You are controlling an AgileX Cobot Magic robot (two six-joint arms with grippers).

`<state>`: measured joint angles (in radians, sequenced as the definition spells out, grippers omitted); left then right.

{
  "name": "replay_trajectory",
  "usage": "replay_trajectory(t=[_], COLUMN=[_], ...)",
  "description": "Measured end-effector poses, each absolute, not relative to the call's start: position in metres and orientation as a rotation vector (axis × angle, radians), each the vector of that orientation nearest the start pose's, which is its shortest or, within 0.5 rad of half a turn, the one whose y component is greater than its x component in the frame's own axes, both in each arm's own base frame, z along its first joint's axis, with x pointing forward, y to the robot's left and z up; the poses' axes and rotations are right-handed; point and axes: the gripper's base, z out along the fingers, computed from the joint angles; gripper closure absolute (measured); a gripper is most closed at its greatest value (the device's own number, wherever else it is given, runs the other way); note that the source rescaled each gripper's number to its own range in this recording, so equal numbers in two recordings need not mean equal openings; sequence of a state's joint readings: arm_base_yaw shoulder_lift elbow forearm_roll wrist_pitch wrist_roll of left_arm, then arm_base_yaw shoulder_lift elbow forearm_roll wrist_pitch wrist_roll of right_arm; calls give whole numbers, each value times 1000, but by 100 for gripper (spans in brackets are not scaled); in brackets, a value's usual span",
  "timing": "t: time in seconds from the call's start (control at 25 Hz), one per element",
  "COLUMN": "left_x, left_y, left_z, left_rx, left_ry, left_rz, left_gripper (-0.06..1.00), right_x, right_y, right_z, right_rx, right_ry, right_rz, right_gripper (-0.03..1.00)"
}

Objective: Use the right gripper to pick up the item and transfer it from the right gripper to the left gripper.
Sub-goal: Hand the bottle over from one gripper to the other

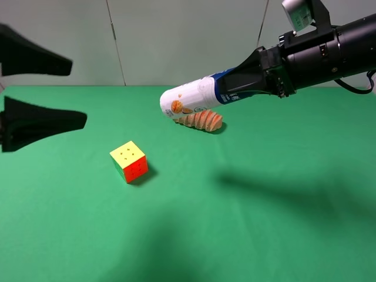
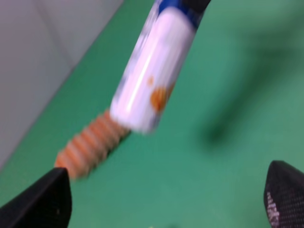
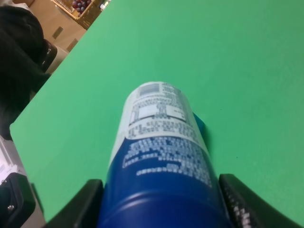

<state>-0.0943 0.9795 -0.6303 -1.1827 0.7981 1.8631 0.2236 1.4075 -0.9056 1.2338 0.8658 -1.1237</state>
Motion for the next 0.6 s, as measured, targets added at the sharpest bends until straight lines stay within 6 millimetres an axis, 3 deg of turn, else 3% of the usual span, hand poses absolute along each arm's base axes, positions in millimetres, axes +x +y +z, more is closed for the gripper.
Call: replay_trajectory(t=[0.32, 0.6], left_x=[210, 229], left_y=[-90, -108], left_z=[305, 289], left_rx=[1424, 1442], left_ry=[1463, 1423], left_rz=[-424, -621], left_gripper=[30, 30], right_x=[254, 254], right_y=[125, 124], right_z=[282, 281], right_rx=[-695, -708], right_ry=[2163, 2168], right_rz=[1024, 1012], right_gripper=[96, 96])
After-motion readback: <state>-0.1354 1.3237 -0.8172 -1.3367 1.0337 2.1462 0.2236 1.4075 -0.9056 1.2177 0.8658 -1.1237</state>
